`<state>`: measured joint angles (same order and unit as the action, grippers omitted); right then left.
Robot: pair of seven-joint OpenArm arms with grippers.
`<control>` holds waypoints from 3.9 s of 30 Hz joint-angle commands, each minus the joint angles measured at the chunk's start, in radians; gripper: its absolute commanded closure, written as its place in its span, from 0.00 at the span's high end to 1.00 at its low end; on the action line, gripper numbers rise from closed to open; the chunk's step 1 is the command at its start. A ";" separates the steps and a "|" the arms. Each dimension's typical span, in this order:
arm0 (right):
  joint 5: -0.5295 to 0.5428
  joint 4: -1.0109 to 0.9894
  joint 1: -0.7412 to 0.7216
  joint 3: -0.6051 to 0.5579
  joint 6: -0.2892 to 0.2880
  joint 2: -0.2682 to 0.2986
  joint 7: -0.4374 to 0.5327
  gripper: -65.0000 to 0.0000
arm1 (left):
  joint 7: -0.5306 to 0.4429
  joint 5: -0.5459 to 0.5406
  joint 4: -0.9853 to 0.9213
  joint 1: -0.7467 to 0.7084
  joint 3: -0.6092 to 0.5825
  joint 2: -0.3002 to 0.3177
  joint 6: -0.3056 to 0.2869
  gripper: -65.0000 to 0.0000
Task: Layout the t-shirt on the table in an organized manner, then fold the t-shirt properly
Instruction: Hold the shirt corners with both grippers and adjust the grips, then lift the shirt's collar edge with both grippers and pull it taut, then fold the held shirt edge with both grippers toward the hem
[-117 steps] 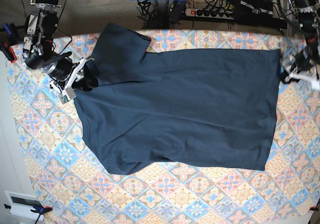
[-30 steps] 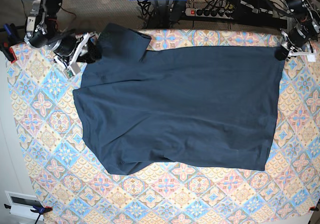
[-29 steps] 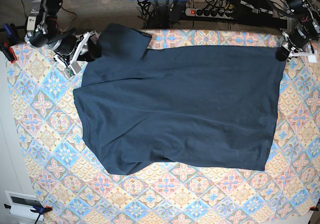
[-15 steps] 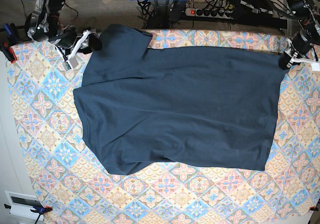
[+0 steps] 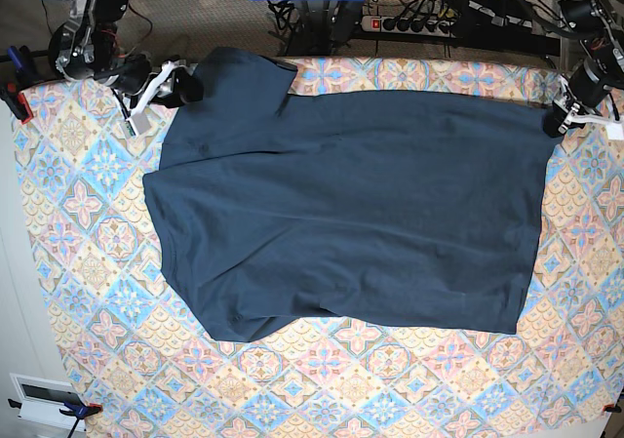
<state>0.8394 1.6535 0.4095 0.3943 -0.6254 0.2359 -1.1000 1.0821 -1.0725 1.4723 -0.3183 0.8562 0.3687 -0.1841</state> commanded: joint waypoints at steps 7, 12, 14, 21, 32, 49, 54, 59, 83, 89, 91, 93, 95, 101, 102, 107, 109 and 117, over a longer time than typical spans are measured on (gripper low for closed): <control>-0.021 0.003 0.002 -0.002 0.003 -0.013 -0.032 0.39 | -0.006 -0.016 0.014 0.003 0.005 0.022 -0.005 0.00; -0.022 0.009 0.002 0.030 0.003 -0.020 -0.025 0.39 | -0.009 -0.015 0.012 0.003 0.005 0.022 -0.005 0.00; -0.022 0.009 0.002 0.068 0.003 -0.020 -0.033 0.39 | -0.010 -0.015 0.012 0.003 0.005 0.022 -0.005 0.00; -0.022 0.009 0.004 0.084 0.003 -0.020 -0.033 0.39 | -0.012 -0.015 0.012 0.005 0.004 0.020 -0.005 0.00; -0.025 0.003 0.004 -0.073 0.003 -0.025 -0.025 0.39 | -0.012 -0.018 0.012 0.005 0.004 0.020 -0.005 0.00; 0.106 0.017 0.015 0.059 0.002 -0.017 -0.035 0.00 | -0.004 -0.019 0.017 -0.025 0.004 0.026 -0.007 0.00; 0.278 0.017 0.091 0.061 0.002 0.015 -0.035 0.00 | -0.004 -0.022 0.018 -0.075 0.004 0.048 -0.007 0.00; 0.309 0.049 0.137 0.058 -0.038 0.015 -0.036 0.00 | -0.004 -0.024 0.018 -0.103 0.004 0.048 -0.007 0.00; 0.363 0.236 0.233 0.202 -0.073 0.015 -0.102 0.00 | -0.004 -0.087 0.123 -0.109 0.159 0.016 -0.007 0.00; 0.360 0.235 0.136 0.202 -0.073 0.015 -0.102 0.00 | -0.006 -0.079 0.124 -0.028 0.154 -0.021 -0.007 0.00; 0.358 0.233 0.070 0.202 -0.073 0.015 -0.102 0.00 | -0.012 -0.079 0.124 -0.006 0.154 -0.024 -0.005 0.00; 0.355 0.230 0.007 0.200 -0.073 0.015 -0.102 0.00 | -0.012 -0.077 0.121 0.034 0.156 -0.041 -0.005 0.00; 0.355 0.221 -0.036 0.199 -0.073 0.015 -0.102 0.00 | -0.012 -0.077 0.121 0.064 0.159 -0.058 -0.005 0.00; 0.355 0.129 -0.172 0.196 -0.073 0.013 -0.101 0.00 | -0.013 -0.061 0.110 0.155 0.159 -0.086 0.002 0.00; 0.355 0.110 -0.192 0.194 -0.073 0.013 -0.102 0.00 | -0.013 -0.044 0.103 0.176 0.159 -0.090 0.002 0.00; 0.355 0.024 -0.277 0.151 -0.073 0.013 -0.099 0.00 | -0.013 0.031 0.066 0.253 0.154 -0.093 0.002 0.00; 0.354 -0.022 -0.309 0.121 -0.073 0.013 -0.096 0.00 | -0.013 0.050 0.052 0.279 0.153 -0.093 0.002 0.00; 0.183 -0.111 -0.424 0.076 -0.073 0.013 -0.095 0.00 | -0.013 0.150 -0.066 0.377 0.153 -0.093 0.002 0.00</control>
<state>1.0039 1.5326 -0.0074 0.4644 -0.6968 0.2329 -1.2098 1.0859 -0.9001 1.3876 0.0444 1.0065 0.2520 -0.1761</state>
